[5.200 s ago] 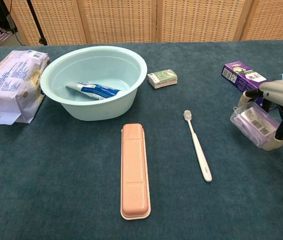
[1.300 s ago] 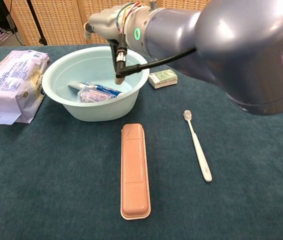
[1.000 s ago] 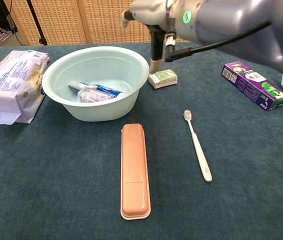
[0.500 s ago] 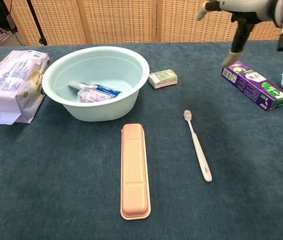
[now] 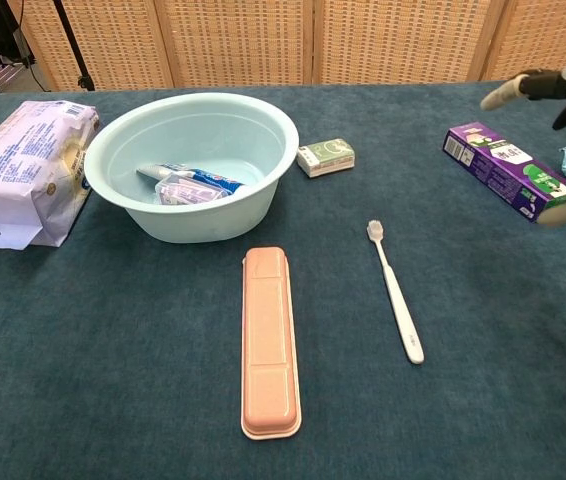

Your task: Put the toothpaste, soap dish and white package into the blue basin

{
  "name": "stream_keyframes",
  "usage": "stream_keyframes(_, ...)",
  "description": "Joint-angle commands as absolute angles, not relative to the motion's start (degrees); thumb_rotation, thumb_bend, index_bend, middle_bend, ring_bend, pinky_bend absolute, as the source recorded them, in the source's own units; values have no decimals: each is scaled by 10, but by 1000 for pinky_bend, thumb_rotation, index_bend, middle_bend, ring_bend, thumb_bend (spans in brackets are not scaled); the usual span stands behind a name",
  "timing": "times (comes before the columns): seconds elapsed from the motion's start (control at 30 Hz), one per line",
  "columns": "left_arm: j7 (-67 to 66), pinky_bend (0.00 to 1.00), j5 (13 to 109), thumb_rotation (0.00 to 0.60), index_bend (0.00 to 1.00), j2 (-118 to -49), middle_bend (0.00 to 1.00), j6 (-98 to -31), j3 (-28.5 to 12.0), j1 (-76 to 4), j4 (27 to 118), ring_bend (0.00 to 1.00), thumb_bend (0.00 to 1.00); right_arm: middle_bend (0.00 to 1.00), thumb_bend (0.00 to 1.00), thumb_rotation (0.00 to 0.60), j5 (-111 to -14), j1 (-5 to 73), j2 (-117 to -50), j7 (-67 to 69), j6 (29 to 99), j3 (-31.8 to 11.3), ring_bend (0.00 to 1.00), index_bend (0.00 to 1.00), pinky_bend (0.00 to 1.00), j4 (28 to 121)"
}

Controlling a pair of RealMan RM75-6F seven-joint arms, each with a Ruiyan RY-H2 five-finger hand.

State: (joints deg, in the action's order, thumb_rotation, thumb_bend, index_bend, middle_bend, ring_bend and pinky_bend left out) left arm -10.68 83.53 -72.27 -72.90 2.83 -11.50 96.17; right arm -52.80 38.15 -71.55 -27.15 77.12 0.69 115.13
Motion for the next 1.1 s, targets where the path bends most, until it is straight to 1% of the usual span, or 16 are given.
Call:
stream_keyframes(0.03,-111,25,839,600,156,-724,0,-732,30,-113,963,0,248,0,53,600,-566,343,-721,-237,785,35,0,101,173,1149)
stream_keyframes(0.17,-116,25,841,600,156,-725,0,-737,30,-112,964,0,248,0,53,600,-587,318,-726,-215,780,49,0,101,172,1133)
stream_keyframes(0.4,-117,25,833,600,156,-725,0,-743,22,-109,963,0,247,0,53,600,-629,278,-739,-179,777,62,0,101,172,1115)
stream_keyframes(0.73,-115,25,831,600,156,-725,0,-737,22,-111,962,0,247,0,53,600,-638,268,-740,-192,754,41,0,101,173,1106)
stream_keyframes(1.1,-113,25,835,600,156,-724,0,-737,24,-110,964,0,247,0,89,600,-704,221,-731,-188,771,68,0,102,173,1117)
